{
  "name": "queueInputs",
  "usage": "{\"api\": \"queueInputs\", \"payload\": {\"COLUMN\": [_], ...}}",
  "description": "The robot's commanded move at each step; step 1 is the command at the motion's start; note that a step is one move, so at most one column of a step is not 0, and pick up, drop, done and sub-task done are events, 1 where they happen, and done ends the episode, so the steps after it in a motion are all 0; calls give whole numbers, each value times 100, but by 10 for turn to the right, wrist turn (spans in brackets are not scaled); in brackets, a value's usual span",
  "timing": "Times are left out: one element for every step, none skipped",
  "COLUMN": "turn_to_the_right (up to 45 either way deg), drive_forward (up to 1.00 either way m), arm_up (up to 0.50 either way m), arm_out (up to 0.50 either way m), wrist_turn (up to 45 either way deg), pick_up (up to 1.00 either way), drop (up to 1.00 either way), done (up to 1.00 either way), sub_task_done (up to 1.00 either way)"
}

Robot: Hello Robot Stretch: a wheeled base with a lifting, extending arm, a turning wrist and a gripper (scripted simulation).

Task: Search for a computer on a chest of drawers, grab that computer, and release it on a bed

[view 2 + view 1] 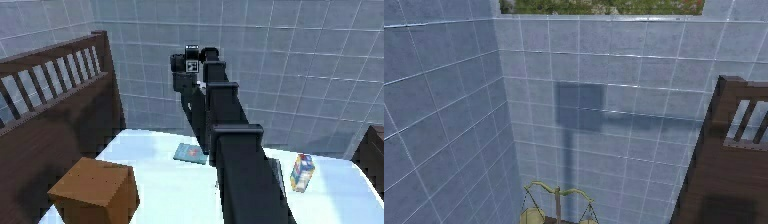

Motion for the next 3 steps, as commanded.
{"api": "queueInputs", "payload": {"turn_to_the_right": [0,0,0], "drive_forward": [0,0,0], "arm_up": [0,0,0], "arm_out": [0,-10,0], "wrist_turn": [0,0,0], "pick_up": [0,0,0], "drop": [100,0,0], "done": [0,0,100], "sub_task_done": [0,0,0]}}
